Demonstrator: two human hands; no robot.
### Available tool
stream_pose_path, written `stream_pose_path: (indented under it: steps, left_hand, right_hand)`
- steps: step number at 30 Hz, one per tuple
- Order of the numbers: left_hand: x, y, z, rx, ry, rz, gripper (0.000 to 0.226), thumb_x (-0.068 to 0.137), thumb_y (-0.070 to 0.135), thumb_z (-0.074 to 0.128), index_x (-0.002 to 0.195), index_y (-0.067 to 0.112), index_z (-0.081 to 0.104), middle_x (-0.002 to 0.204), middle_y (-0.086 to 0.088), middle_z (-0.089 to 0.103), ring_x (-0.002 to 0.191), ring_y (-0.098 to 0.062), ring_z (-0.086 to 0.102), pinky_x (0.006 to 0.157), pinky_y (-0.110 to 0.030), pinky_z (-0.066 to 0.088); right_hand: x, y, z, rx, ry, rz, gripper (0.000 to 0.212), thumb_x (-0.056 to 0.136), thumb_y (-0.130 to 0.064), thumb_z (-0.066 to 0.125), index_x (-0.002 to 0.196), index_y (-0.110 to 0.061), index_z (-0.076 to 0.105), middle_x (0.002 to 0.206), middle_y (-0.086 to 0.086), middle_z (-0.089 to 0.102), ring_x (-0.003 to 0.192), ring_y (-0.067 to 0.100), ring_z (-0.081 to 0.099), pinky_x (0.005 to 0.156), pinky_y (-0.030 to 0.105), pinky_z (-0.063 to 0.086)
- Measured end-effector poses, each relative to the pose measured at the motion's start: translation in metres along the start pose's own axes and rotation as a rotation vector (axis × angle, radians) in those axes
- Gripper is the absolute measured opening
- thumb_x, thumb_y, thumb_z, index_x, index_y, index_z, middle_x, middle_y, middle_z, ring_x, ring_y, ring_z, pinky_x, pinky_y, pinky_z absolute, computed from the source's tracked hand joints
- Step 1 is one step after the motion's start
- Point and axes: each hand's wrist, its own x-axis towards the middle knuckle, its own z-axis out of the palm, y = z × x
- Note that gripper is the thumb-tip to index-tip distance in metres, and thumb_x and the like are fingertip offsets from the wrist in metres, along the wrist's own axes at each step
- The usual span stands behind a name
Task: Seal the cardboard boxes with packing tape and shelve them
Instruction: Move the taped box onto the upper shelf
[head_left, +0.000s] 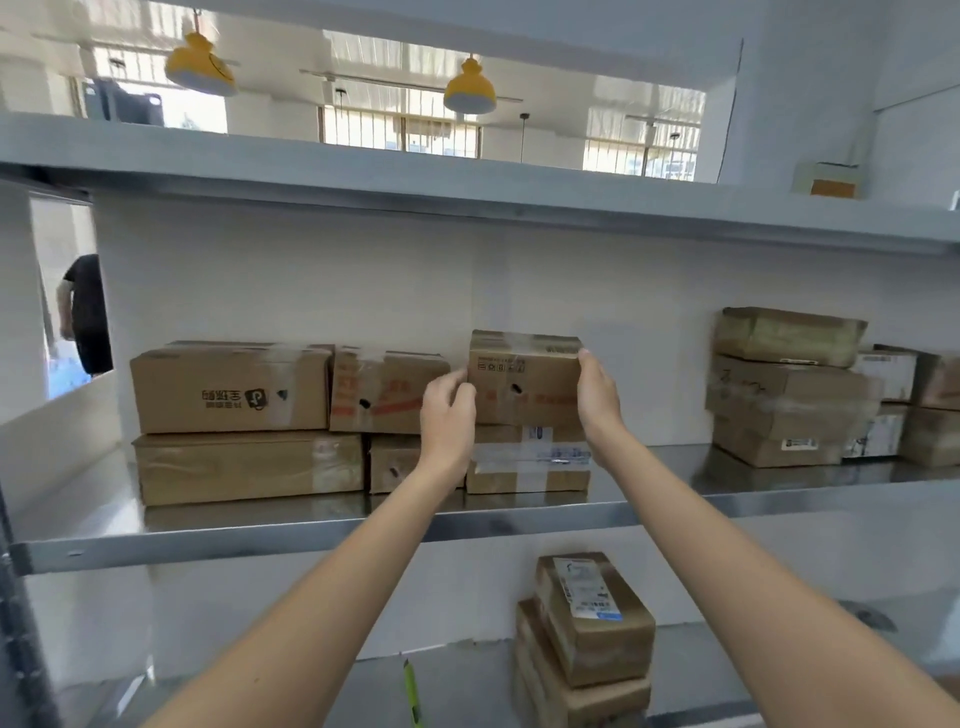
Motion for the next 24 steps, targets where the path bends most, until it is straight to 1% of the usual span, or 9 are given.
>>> stream_pose_path:
  steps: [2,5,11,15,18,20,21,23,24]
  left_hand:
    - [0.005,-0.008,0.003,0.127,0.02,0.005,0.039,0.1,0.014,0.043,0.138,0.011,0.052,0.144,-0.008,0.037,0.136,-0.021,0.034,0.108,-0.026,0.027]
    - [0.011,-0.015,0.006,0.183,-0.017,-0.012,0.044,0.1,0.014,0.042,0.144,0.012,0.044,0.148,-0.009,0.034,0.137,-0.022,0.035,0.108,-0.026,0.026]
    - [0.018,-0.021,0.022,0.321,-0.054,0.019,0.047,0.1,0.015,0.042,0.147,0.013,0.041,0.155,-0.012,0.028,0.144,-0.024,0.026,0.116,-0.033,0.021]
    - [0.021,-0.028,0.032,0.314,-0.05,0.022,0.048,0.1,0.015,0.042,0.147,0.014,0.041,0.152,-0.014,0.031,0.142,-0.026,0.03,0.115,-0.033,0.023]
    - [0.016,-0.035,0.034,0.315,-0.015,0.079,0.043,0.1,0.013,0.041,0.142,0.012,0.047,0.146,-0.01,0.04,0.136,-0.022,0.038,0.11,-0.027,0.029]
    - [0.004,-0.043,0.031,0.335,0.047,0.227,0.036,0.1,0.012,0.039,0.132,0.014,0.056,0.134,-0.004,0.05,0.125,-0.016,0.047,0.102,-0.022,0.035]
    - [-0.004,-0.048,0.029,0.389,0.091,0.363,0.033,0.099,0.012,0.039,0.126,0.014,0.059,0.126,-0.003,0.055,0.117,-0.014,0.051,0.097,-0.023,0.039]
    - [-0.021,-0.067,0.024,0.546,0.124,0.662,0.029,0.096,0.011,0.04,0.115,0.01,0.062,0.11,-0.004,0.061,0.1,-0.016,0.055,0.085,-0.029,0.042]
    - [-0.03,-0.081,0.023,0.599,0.102,0.773,0.026,0.093,0.01,0.041,0.11,0.009,0.062,0.104,-0.006,0.061,0.093,-0.018,0.054,0.079,-0.031,0.041]
  right_hand:
    - [0.012,0.003,0.002,0.0,-0.016,0.035,0.05,0.104,-0.044,0.027,0.147,-0.02,0.039,0.151,0.004,0.038,0.139,0.024,0.034,0.111,0.037,0.027]
    - [0.026,0.007,0.008,-0.014,-0.063,0.059,0.055,0.104,-0.048,0.025,0.149,-0.018,0.033,0.154,0.005,0.034,0.141,0.027,0.031,0.113,0.04,0.025]
    - [0.047,0.012,0.03,-0.097,-0.12,0.051,0.058,0.104,-0.048,0.019,0.15,-0.014,0.028,0.153,0.011,0.036,0.138,0.031,0.035,0.108,0.039,0.03]
    - [0.054,0.011,0.036,-0.112,-0.137,0.078,0.058,0.104,-0.046,0.021,0.151,-0.014,0.027,0.152,0.011,0.036,0.137,0.031,0.036,0.107,0.039,0.031]
    - [0.049,0.015,0.031,-0.069,-0.104,0.033,0.062,0.101,-0.051,0.03,0.151,-0.014,0.027,0.152,0.01,0.036,0.136,0.028,0.038,0.109,0.04,0.031]
    - [0.039,0.025,0.019,0.001,0.016,-0.09,0.058,0.1,-0.047,0.041,0.145,-0.013,0.035,0.145,0.007,0.042,0.129,0.021,0.043,0.106,0.035,0.035]
    - [0.032,0.033,0.01,0.035,0.101,-0.171,0.05,0.099,-0.042,0.047,0.139,-0.012,0.042,0.138,0.006,0.047,0.121,0.017,0.048,0.101,0.03,0.038]
    - [0.016,0.055,-0.01,0.065,0.272,-0.31,0.028,0.096,-0.03,0.055,0.118,-0.013,0.052,0.116,0.006,0.056,0.099,0.011,0.054,0.085,0.021,0.044]
    - [0.006,0.069,-0.021,0.069,0.345,-0.35,0.019,0.094,-0.026,0.058,0.107,-0.013,0.054,0.104,0.005,0.057,0.088,0.007,0.053,0.079,0.018,0.044]
